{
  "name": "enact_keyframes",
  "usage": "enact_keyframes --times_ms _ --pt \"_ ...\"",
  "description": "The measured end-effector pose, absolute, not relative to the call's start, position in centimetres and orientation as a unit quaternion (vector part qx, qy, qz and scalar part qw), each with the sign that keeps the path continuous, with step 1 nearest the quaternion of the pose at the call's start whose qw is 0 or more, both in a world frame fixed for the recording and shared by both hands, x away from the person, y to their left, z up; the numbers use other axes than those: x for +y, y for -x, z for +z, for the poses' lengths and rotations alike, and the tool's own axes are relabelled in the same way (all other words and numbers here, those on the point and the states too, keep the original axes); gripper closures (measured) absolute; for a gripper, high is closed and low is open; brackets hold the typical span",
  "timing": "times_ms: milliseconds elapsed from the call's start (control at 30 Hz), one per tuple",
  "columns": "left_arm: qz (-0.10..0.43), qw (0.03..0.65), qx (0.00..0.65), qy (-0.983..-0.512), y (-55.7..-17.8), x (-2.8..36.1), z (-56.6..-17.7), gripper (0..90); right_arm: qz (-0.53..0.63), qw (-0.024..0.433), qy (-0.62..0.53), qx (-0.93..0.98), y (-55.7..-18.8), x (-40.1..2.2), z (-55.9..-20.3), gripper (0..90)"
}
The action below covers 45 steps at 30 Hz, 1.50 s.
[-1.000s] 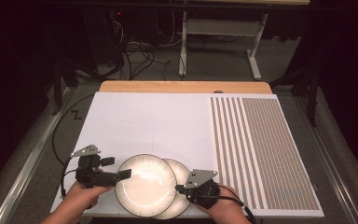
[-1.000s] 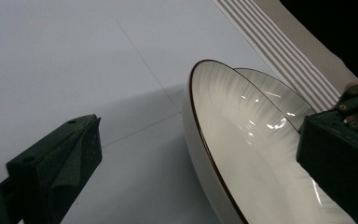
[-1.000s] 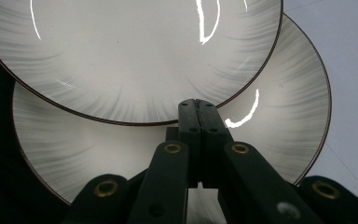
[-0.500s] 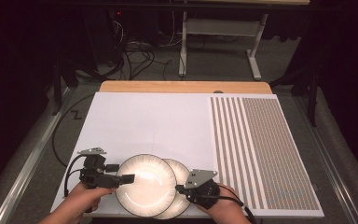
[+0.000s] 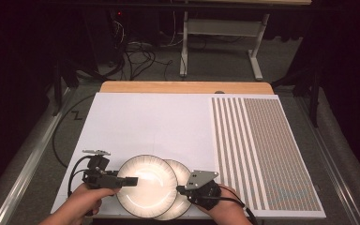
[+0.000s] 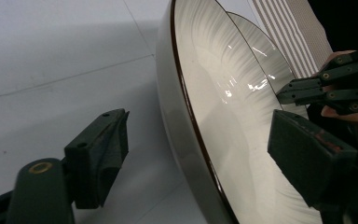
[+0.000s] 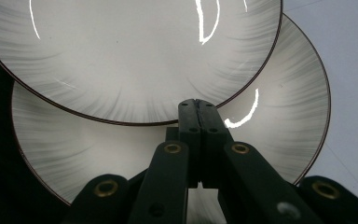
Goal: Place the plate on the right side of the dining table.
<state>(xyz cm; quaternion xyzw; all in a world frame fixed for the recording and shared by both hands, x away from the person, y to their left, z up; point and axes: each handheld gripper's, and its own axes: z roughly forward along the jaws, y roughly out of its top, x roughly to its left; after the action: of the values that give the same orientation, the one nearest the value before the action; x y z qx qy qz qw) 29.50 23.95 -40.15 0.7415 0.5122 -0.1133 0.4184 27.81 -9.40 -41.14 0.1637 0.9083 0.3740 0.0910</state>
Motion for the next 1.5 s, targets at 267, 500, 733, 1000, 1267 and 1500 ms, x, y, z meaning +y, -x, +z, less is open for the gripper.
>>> enact_keyframes --times_ms 267,500,733,1000,1267,1500 --pt "-0.133 0.403 0.521 -0.741 -29.63 24.11 -39.76 34.1 0.374 0.092 -0.163 0.908 -27.82 -9.39 -41.14 90.0" --pt "-0.145 0.389 0.523 -0.745 -29.63 23.97 -39.43 44.9 0.374 0.092 -0.163 0.908 -27.81 -9.38 -41.14 90.0" --pt "-0.159 0.379 0.532 -0.740 -29.85 23.86 -39.49 55.1 0.374 0.094 -0.164 0.908 -27.80 -9.37 -41.15 90.0" --pt "-0.176 0.369 0.540 -0.736 -29.99 24.09 -39.72 63.3 0.373 0.094 -0.164 0.908 -27.80 -9.38 -41.16 90.0" --pt "-0.190 0.363 0.539 -0.736 -30.00 24.09 -39.98 66.8 0.373 0.094 -0.164 0.908 -27.79 -9.37 -41.16 90.0" --pt "-0.195 0.375 0.533 -0.733 -29.94 24.49 -39.82 70.8 0.372 0.095 -0.165 0.909 -27.74 -9.35 -41.25 90.0"
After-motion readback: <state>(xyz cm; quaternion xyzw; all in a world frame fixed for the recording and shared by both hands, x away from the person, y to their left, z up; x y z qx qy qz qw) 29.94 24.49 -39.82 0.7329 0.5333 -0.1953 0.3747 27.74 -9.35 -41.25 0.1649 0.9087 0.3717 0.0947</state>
